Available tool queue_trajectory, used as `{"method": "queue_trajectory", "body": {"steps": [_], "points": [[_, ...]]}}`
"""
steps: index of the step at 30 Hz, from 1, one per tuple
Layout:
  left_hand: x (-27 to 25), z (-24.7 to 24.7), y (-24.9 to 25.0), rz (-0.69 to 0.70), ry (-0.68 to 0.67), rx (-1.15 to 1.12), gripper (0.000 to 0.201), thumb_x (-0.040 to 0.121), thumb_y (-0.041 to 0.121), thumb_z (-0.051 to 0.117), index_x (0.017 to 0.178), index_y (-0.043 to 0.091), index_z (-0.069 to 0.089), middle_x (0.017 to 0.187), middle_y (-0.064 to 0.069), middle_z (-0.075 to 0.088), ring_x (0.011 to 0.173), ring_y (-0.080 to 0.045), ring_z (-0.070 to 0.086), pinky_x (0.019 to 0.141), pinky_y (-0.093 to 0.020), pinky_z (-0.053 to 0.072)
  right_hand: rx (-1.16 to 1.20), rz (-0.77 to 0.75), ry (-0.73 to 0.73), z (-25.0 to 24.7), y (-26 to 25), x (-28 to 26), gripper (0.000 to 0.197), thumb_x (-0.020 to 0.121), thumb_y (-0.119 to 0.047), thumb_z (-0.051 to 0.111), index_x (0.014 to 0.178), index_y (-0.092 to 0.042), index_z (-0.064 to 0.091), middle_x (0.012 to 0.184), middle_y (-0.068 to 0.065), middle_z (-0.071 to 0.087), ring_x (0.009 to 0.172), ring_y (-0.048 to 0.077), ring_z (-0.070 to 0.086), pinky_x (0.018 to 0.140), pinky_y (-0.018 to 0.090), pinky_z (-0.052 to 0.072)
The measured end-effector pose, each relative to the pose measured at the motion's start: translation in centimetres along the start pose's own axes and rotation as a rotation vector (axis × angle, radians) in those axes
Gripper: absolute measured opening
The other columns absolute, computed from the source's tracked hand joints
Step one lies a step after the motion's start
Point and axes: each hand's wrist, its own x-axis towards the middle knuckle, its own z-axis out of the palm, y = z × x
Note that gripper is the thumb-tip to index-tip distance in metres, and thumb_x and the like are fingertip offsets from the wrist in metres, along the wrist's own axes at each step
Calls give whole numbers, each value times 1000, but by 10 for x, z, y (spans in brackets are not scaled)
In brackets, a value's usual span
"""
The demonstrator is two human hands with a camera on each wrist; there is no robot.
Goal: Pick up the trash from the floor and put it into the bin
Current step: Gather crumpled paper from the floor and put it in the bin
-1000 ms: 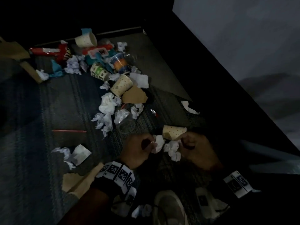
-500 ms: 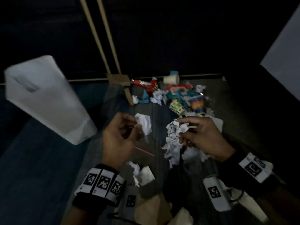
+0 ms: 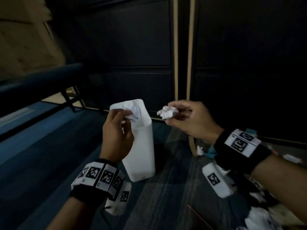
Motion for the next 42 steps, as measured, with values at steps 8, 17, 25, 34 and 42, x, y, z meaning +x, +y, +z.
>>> {"method": "queue_trajectory", "body": {"steps": [8,17,25,34,42], "points": [[31,1,-40,-216,-221,241,42,87,3,52,129,6,53,130,-10,47,114,-29,53,99,-39,44,-325,-63,-177,86,-3,70,62,71,-28,81,128,-22,60,113,2,66,99,17,66,90,36,55],[23,0,-19,-219,-249,247,44,87,-2,47,126,10,61,118,-13,66,106,-27,61,90,-26,43,-335,-35,-231,68,7,51,60,84,8,46,140,-14,50,139,1,56,126,11,53,99,18,45],[-45,63,61,156,-460,-36,15,82,17,59,90,15,72,90,-1,71,81,-16,63,73,-23,47,-377,55,-251,-51,23,-62,42,90,-15,63,131,-20,57,125,-11,64,117,-8,55,100,13,41],[-201,164,144,248,-1095,-396,19,89,23,51,92,24,70,91,8,68,82,-13,66,73,-27,51,-529,623,5,-195,81,-327,25,86,-30,66,109,-21,68,111,-2,69,102,9,64,84,23,51],[-317,185,212,569,-1681,-226,28,86,41,56,104,23,67,110,0,64,101,-23,61,79,-28,45,-675,1034,-30,-205,77,-507,40,83,-37,74,120,-36,60,118,-6,63,110,9,60,89,20,47]]}}
